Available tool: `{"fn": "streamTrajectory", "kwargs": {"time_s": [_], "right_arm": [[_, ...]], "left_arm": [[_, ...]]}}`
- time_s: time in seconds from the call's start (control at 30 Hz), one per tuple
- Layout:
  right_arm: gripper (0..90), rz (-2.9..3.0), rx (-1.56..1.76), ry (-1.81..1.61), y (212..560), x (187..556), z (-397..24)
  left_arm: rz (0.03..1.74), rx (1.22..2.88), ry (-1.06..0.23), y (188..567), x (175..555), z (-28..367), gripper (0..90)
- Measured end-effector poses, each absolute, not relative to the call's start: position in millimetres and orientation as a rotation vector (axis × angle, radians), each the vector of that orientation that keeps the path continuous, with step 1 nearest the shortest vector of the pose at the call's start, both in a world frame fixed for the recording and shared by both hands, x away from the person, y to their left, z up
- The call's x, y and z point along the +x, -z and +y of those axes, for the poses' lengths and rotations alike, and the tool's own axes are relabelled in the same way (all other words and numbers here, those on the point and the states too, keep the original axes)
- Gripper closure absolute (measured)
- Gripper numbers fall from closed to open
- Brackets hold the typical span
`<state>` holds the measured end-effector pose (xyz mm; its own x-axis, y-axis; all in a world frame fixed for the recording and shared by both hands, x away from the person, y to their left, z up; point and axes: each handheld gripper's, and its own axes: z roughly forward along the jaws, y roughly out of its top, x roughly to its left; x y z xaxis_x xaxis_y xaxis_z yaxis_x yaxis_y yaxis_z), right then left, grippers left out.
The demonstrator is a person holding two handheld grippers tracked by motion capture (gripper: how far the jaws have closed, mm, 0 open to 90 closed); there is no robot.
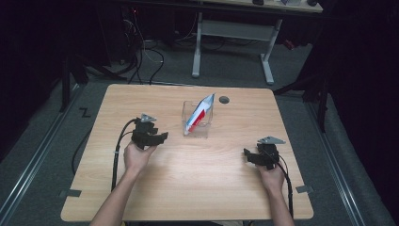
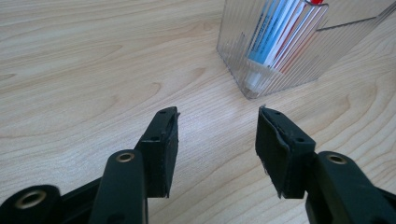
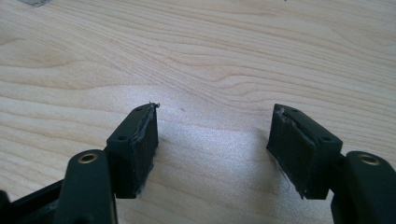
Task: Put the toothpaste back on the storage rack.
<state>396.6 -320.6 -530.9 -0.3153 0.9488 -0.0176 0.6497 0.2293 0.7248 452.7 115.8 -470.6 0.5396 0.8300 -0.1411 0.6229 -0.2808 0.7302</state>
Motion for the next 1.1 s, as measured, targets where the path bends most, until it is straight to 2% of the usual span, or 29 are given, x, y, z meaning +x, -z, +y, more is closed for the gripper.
{"fn": "streamTrajectory", "kwargs": {"time_s": [0.53, 1.1], "right_arm": [[33.1, 2.048, 1.466, -0.864, 531, 397, -321], [33.1, 2.048, 1.466, -0.864, 531, 397, -321]], "left_arm": [[1.19, 2.011, -0.326, 478, 448, 118, 49.4], [1.234, 2.041, -0.313, 512, 434, 116, 49.1]]}}
